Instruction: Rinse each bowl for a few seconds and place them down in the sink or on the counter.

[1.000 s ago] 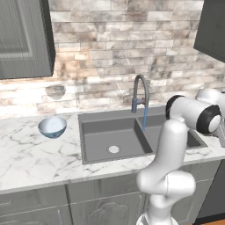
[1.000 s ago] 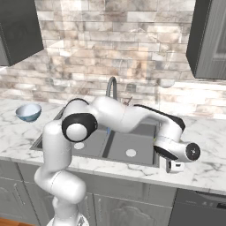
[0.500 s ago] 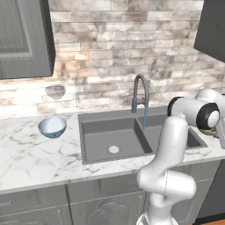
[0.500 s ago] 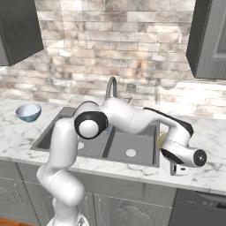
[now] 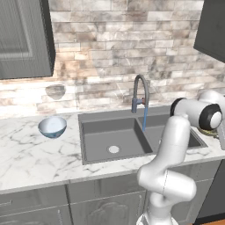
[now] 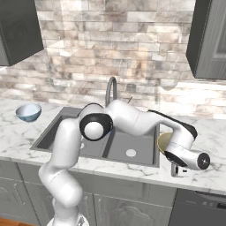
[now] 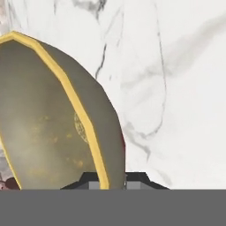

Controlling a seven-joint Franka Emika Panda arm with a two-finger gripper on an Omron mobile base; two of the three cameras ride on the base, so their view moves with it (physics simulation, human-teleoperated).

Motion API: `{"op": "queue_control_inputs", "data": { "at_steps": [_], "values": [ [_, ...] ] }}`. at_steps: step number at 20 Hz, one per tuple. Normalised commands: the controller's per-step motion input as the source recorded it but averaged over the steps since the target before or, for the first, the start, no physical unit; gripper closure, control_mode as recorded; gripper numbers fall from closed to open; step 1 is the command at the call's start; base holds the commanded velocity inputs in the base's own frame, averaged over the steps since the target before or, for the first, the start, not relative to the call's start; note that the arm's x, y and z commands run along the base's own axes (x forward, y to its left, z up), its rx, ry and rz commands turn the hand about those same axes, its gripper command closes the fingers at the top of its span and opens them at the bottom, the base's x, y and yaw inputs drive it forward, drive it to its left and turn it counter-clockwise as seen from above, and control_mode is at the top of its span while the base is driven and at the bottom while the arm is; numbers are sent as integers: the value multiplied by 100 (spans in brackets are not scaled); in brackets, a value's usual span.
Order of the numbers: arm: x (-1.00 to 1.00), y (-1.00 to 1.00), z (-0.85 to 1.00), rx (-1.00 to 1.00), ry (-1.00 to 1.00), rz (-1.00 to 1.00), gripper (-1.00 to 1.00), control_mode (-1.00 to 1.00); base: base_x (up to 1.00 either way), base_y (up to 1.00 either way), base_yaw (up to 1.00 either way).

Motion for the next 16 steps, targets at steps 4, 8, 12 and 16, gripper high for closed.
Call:
{"op": "queue_control_inputs", "data": {
  "at_steps": [4,8,12,16],
  "values": [
    [11,10,-4,0,-1,1,-100,-100,0,0,0],
    [1,5,15,0,-1,0,-100,-100,0,0,0],
    [0,0,20,0,-3,0,-100,-100,0,0,0],
    [-3,0,22,0,-5,0,-100,-100,0,0,0]
  ]
}}
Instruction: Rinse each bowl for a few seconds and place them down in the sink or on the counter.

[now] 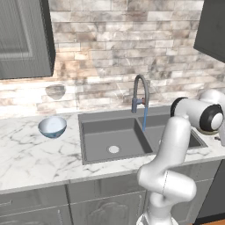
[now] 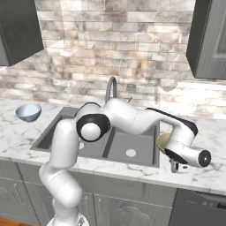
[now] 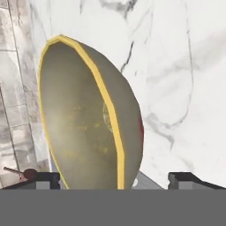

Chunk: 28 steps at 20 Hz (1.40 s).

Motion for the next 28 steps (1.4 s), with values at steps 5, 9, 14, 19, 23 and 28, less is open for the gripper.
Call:
{"op": "queue_control_inputs", "data": {
  "at_steps": [5,9,14,19,23,28],
  "values": [
    [-12,-1,30,0,-8,0,-100,-100,0,0,0],
    [-22,1,40,0,-7,0,-100,-100,0,0,0],
    [-27,6,44,0,-7,1,-100,-100,0,0,0],
    [-29,5,56,-2,-6,5,-100,-100,0,0,0],
    [-21,25,59,-5,-2,6,-100,-100,0,0,0],
    [-20,35,53,-7,-2,5,-100,-100,0,0,0]
  ]
}}
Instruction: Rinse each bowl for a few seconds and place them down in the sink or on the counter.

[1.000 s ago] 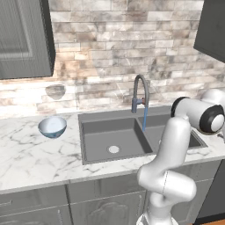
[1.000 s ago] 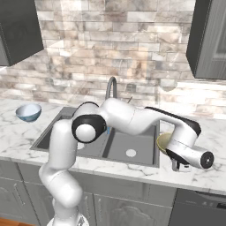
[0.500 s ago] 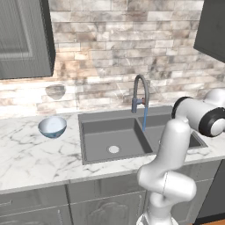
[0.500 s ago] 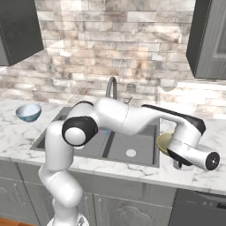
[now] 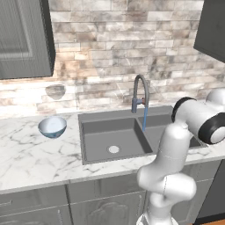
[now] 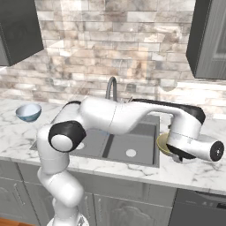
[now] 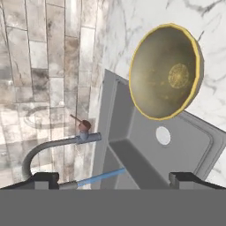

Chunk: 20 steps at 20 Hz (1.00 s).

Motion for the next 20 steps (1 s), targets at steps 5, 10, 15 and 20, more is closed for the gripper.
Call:
{"op": "queue_control_inputs", "data": {
  "at_steps": [5,10,15,20],
  "values": [
    [-24,44,39,-9,-1,4,-100,-100,0,0,0],
    [-26,49,25,-9,-4,3,-100,-100,0,0,0],
    [-25,49,21,-10,-5,2,-100,-100,0,0,0],
    [-26,48,18,-9,-7,1,-100,-100,0,0,0]
  ]
}}
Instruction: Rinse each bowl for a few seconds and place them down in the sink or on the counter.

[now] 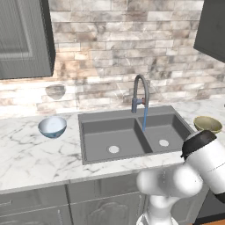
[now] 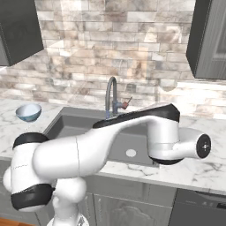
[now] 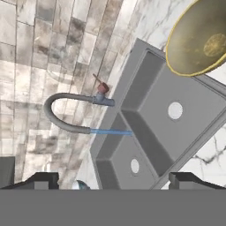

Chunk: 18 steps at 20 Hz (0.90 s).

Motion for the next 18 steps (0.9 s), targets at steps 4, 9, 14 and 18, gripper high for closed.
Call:
{"op": "queue_control_inputs", "data": {
  "at_steps": [4,9,14,18],
  "values": [
    [-23,47,21,-11,-8,1,-100,-100,0,0,0],
    [-4,42,49,-12,-1,3,-100,-100,0,0,0],
    [-5,41,51,-11,0,3,-100,-100,0,0,0],
    [-15,36,49,-8,1,3,-100,-100,0,0,0]
  ]
}}
